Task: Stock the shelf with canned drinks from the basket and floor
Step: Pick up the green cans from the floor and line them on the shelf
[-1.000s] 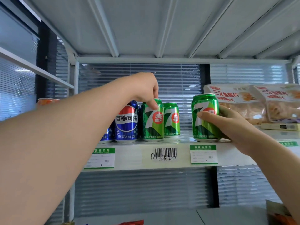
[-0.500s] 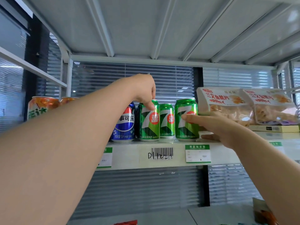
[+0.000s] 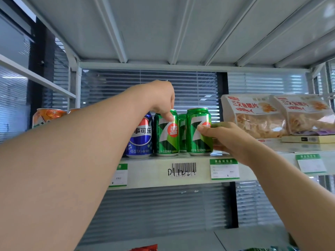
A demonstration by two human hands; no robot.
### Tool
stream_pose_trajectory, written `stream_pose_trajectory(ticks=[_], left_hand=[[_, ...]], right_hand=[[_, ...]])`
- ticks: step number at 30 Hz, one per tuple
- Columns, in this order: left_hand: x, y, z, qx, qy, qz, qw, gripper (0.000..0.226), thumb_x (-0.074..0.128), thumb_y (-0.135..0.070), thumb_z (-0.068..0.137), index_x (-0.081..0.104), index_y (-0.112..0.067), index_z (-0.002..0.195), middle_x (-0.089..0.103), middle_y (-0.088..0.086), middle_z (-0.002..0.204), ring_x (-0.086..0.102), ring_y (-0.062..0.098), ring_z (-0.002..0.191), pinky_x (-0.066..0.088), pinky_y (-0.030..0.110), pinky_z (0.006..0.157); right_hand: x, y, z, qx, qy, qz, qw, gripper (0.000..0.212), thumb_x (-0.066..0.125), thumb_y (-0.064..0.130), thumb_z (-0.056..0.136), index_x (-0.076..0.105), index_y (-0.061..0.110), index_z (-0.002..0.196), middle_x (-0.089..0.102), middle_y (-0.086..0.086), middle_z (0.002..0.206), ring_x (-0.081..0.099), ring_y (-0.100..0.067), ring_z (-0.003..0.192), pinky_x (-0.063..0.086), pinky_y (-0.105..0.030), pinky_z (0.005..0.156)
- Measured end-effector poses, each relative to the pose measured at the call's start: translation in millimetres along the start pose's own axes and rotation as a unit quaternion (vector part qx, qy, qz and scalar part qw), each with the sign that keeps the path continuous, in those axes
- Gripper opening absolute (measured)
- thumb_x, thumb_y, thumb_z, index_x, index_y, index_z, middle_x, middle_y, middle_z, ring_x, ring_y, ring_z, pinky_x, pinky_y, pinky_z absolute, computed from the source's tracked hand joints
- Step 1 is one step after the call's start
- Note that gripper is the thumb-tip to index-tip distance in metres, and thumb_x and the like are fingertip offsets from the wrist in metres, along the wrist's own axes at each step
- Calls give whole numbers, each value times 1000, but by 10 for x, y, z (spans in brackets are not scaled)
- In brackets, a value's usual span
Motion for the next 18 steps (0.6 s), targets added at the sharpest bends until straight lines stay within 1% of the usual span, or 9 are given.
stream_pose_trajectory(ticks=[3, 5, 8, 10, 13, 15, 17, 18], left_hand=[[8, 11, 2, 0, -4, -10, 1000, 24, 76, -30, 77, 62, -17, 92, 57, -5, 84, 52, 16, 83, 37, 29, 68], [11, 17, 3, 0, -6, -10, 1000, 23, 75, -30, 78, 60, -19, 90, 57, -5, 86, 52, 15, 84, 37, 29, 68], [10, 34, 8, 2, -10, -9, 1000, 23, 76, -31, 77, 61, -20, 88, 57, -6, 84, 52, 15, 82, 37, 29, 67], [10, 45, 16, 3, -13, -11, 1000, 23, 76, -31, 77, 61, -20, 89, 57, -6, 85, 53, 15, 83, 37, 29, 68], [18, 49, 24, 4, -11, -10, 1000, 23, 76, -31, 77, 61, -20, 89, 59, -5, 89, 54, 16, 86, 39, 29, 69], [15, 54, 29, 4, -8, -12, 1000, 22, 77, -31, 76, 60, -21, 86, 60, -5, 87, 55, 16, 83, 39, 28, 66], [12, 59, 35, 4, -6, -14, 1000, 21, 77, -32, 76, 59, -22, 82, 59, -5, 82, 54, 14, 76, 37, 25, 58], [15, 61, 38, 5, -6, -15, 1000, 22, 77, -31, 76, 58, -22, 82, 58, -6, 81, 52, 12, 74, 35, 24, 55]], right_hand=[[-11, -32, 0, 17, -9, -4, 1000, 38, 70, 44, 85, 65, 12, 104, 69, -12, 108, 64, -29, 105, 48, -43, 103], [1, -23, -2, 18, -14, -12, 1000, 33, 68, 46, 87, 66, 16, 100, 69, -8, 107, 61, -26, 105, 44, -45, 104], [18, -11, 7, 16, -24, -22, 999, 35, 68, 49, 85, 70, 16, 97, 71, -10, 104, 63, -30, 103, 48, -48, 101], [23, -11, 7, 16, -29, -18, 999, 38, 69, 51, 84, 72, 14, 95, 71, -14, 108, 63, -33, 107, 51, -49, 99], [8, -27, 14, 15, -32, -13, 999, 43, 70, 52, 82, 72, 12, 96, 70, -16, 111, 62, -33, 110, 51, -48, 98], [7, -27, 20, 12, -30, -14, 999, 47, 72, 54, 80, 72, 11, 98, 70, -17, 112, 65, -29, 103, 52, -46, 98], [12, -25, 25, 12, -30, -14, 999, 50, 72, 56, 78, 73, 11, 98, 70, -18, 114, 62, -23, 91, 53, -42, 93], [19, -22, 20, 12, -29, -13, 999, 48, 72, 56, 78, 73, 11, 97, 69, -18, 114, 60, -22, 89, 54, -39, 88]])
Point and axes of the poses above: each hand's wrist, its own z-axis towards the middle knuckle, its own x-axis out of the palm, y = z × x, the point moved 9 cm from there along z, towards the middle knuckle
